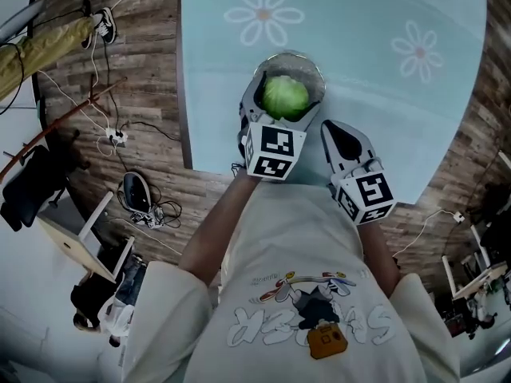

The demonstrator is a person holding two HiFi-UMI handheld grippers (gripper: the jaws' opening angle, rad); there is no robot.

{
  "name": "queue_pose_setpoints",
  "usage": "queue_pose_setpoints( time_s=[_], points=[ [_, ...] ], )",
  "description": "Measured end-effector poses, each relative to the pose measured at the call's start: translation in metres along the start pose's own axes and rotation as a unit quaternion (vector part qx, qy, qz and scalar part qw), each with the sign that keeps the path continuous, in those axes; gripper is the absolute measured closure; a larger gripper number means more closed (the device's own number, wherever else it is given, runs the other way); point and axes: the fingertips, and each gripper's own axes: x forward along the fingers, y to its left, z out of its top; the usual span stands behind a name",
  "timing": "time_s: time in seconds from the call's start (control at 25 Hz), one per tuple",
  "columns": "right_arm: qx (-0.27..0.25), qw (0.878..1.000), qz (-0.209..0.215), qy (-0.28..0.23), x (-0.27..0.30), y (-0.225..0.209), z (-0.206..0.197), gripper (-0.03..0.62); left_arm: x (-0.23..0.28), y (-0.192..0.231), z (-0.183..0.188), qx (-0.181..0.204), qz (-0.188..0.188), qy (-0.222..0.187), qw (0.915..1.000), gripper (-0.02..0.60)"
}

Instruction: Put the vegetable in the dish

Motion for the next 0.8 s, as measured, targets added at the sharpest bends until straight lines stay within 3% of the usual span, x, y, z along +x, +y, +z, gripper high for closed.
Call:
queue_pose_setpoints(
  time_s=[0.36,0.8],
  points=[
    [0.016,1.0,-0.006,0.004,0.006,-0.008,-0.005,0.572,0.025,0.01,-0.004,0.045,0.042,0.007,0.9981,0.055],
    [0.006,1.0,-0.004,-0.006,0.008,0.001,0.004,0.572,0.008,0.014,0.015,-0.001,0.019,-0.026,0.9995,0.069]
  ],
)
